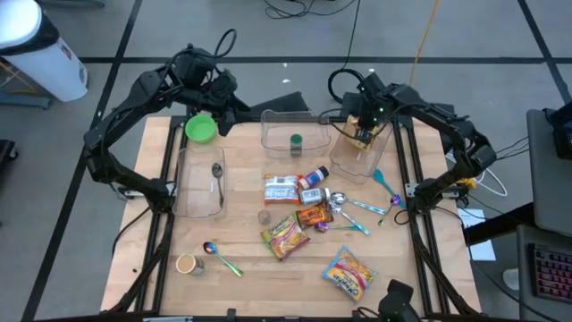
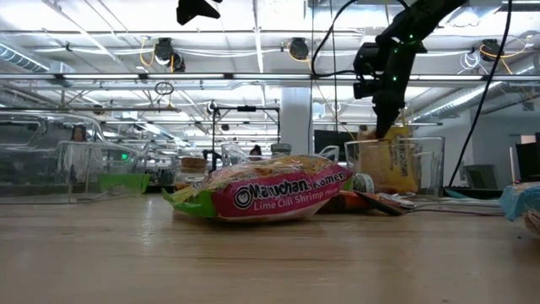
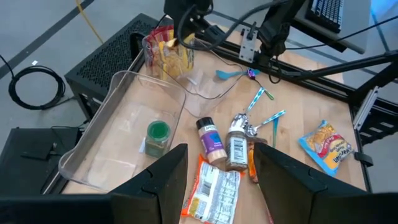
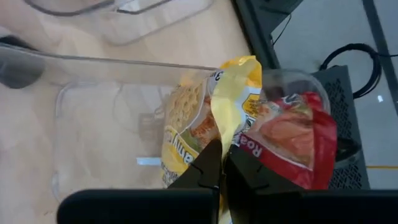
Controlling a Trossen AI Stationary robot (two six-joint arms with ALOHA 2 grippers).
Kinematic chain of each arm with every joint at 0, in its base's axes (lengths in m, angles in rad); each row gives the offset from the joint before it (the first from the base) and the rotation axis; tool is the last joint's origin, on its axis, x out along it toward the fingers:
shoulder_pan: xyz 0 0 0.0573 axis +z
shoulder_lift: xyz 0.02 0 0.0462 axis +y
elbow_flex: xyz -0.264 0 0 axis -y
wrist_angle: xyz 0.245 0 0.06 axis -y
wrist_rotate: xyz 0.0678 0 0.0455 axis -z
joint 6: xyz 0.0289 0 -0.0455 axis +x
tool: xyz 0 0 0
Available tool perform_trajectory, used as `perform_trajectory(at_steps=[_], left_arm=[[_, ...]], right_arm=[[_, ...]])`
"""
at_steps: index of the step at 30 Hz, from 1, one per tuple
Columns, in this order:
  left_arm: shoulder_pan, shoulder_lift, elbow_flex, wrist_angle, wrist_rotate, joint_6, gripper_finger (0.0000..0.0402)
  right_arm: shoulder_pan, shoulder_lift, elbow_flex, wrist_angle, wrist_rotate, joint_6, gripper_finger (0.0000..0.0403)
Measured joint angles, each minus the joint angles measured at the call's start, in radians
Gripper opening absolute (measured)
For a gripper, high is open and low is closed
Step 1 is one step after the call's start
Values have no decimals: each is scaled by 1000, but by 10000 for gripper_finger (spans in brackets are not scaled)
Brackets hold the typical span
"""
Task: Pick & Place Food Item
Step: Put the yellow noodle pack into the right transparent bin
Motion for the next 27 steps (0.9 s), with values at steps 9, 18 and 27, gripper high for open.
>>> perform_trajectory(at_steps=[9, 18, 27], left_arm=[[0, 0, 0, 4, -1, 0, 189], [0, 0, 0, 4, -1, -3, 188], [0, 0, 0, 4, -1, -3, 189]], right_arm=[[44, 0, -31, 108, 101, -25, 0], [68, 0, -96, 171, 143, 10, 0], [73, 0, -98, 177, 154, 10, 0]])
